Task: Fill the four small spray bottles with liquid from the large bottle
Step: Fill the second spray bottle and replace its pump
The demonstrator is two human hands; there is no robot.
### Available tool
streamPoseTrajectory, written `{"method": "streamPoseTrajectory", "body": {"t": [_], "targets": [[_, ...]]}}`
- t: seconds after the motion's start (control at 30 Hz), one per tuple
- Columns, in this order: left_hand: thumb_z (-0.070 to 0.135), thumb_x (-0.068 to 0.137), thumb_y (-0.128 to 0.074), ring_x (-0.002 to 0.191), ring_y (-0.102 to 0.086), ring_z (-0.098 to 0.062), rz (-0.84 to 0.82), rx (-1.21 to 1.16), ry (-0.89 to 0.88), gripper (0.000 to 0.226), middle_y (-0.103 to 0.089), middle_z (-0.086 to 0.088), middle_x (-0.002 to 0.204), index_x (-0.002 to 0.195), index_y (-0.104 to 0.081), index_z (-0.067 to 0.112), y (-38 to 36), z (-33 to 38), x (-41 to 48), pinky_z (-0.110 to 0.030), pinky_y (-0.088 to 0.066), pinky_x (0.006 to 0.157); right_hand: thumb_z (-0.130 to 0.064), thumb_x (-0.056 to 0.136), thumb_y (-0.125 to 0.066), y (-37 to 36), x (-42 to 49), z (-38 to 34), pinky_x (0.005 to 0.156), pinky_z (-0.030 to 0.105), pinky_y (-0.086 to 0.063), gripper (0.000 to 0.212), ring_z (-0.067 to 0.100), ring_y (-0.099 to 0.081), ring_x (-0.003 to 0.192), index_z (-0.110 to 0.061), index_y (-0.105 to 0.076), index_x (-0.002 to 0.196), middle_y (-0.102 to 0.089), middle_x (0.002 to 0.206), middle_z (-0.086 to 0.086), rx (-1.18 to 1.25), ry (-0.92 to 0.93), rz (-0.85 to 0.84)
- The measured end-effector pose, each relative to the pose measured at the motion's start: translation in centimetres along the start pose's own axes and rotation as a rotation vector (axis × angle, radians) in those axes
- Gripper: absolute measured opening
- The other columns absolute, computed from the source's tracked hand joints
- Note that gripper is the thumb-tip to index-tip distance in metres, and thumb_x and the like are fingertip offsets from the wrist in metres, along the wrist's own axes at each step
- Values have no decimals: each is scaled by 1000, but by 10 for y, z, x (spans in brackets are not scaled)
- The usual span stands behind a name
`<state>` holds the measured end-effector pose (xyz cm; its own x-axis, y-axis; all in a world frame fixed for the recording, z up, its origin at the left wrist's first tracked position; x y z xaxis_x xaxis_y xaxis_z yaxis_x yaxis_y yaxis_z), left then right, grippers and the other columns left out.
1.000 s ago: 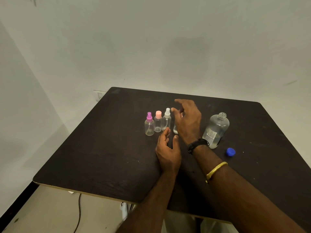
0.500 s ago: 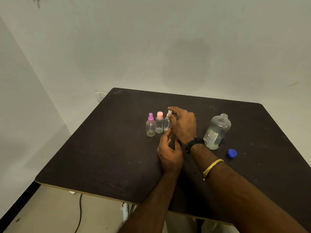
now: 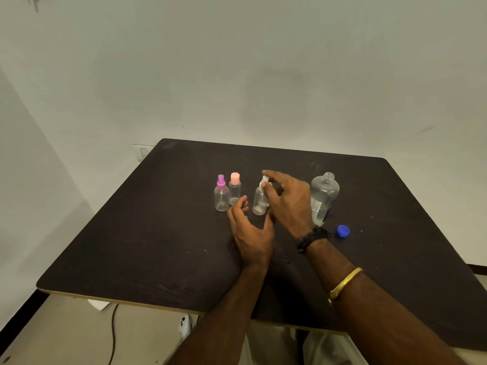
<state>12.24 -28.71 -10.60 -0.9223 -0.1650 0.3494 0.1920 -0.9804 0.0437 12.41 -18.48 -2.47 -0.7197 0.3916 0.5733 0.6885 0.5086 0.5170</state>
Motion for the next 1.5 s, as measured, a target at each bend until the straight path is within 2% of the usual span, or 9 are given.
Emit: {"method": "streamPoseTrajectory", "body": {"t": [0.13, 0.37, 0.57, 0.8, 1.1, 1.23, 1.37, 1.43, 1.5], "targets": [[27, 78, -86, 118, -58, -8, -59, 3, -40, 64, -59, 3, 130, 134, -56, 18, -2, 0, 0, -26, -52, 99, -25, 97, -67, 14, -13, 5, 81, 31, -61, 31, 11, -70, 86, -15, -72, 125, -75, 114, 3, -32, -2, -12], [40, 78, -80, 104, -67, -7, -206, -3, -103, 51, -69, 6, 114, 121, -69, 15, -7, -2, -1, -29, -59, 87, -26, 96, -69, 31, -37, 15, 84, 25, -57, 28, 9, -68, 91, -17, -72, 122, -75, 108, 1, -57, -35, 11], [24, 83, -83, 90, -72, -6, -330, -23, -52, 32, -74, 6, 104, 113, -73, 20, -13, -5, -3, -31, -63, 77, -26, 94, -70, 33, -49, 22, 84, 2, -40, 32, 1, -60, 97, -17, -70, 125, -73, 113, 1, -78, -70, 1], [17, 82, -82, 86, -72, -9, -363, -14, -109, 27, -73, 4, 99, 107, -73, 15, -14, -1, -4, -29, -63, 76, -27, 83, -82, 30, -45, 27, 76, 19, -53, 32, 5, -59, 83, -23, -68, 112, -63, 93, -8, -70, -142, 14], [3, 85, -76, 95, -72, -6, -393, -33, -144, 30, -75, 2, 106, 113, -74, 13, -15, -1, -3, -24, -61, 85, -8, 85, -78, 34, -44, 25, 74, -1, -44, 39, -8, -58, 90, -26, -65, 118, -63, 98, -13, 25, -137, -43], [-2, 85, -74, 94, -71, -1, -386, -30, -177, 29, -74, 0, 105, 112, -74, 8, -14, 2, -4, -16, -57, 81, -14, 86, -75, 36, -44, 22, 78, 3, -46, 50, 1, -61, 93, -24, -59, 132, -66, 109, -9, 19, -64, -63], [4, 83, -76, 91, -71, -6, -379, -17, -190, 27, -73, 4, 102, 108, -73, 12, -14, 3, -6, -19, -58, 79, -31, 83, -79, 35, -45, 24, 84, 25, -53, 45, 9, -57, 96, -24, -60, 123, -59, 108, -4, -113, -80, -36], [6, 83, -78, 89, -71, -7, -380, -19, -181, 26, -72, 3, 102, 108, -73, 11, -14, 3, -6, -17, -58, 78, -24, 85, -77, 35, -45, 24, 84, 33, -56, 40, 10, -58, 93, -24, -60, 121, -60, 104, -4, -113, -88, -27], [5, 83, -78, 90, -72, -7, -377, -35, -168, 28, -73, 1, 104, 111, -73, 10, -15, 3, -5, -15, -57, 79, -16, 86, -74, 37, -46, 22, 85, 31, -57, 44, 8, -59, 95, -24, -58, 126, -63, 107, -7, -52, -83, -36]]}}
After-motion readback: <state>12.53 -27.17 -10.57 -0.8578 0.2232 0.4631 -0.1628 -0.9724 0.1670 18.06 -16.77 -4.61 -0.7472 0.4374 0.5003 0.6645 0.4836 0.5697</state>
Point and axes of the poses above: each hand's wrist, its own x-axis towards the middle knuckle, its own y-axis out of the back of the hand, z = x × y, the point moved 3 cm from there along x, towards the middle knuckle
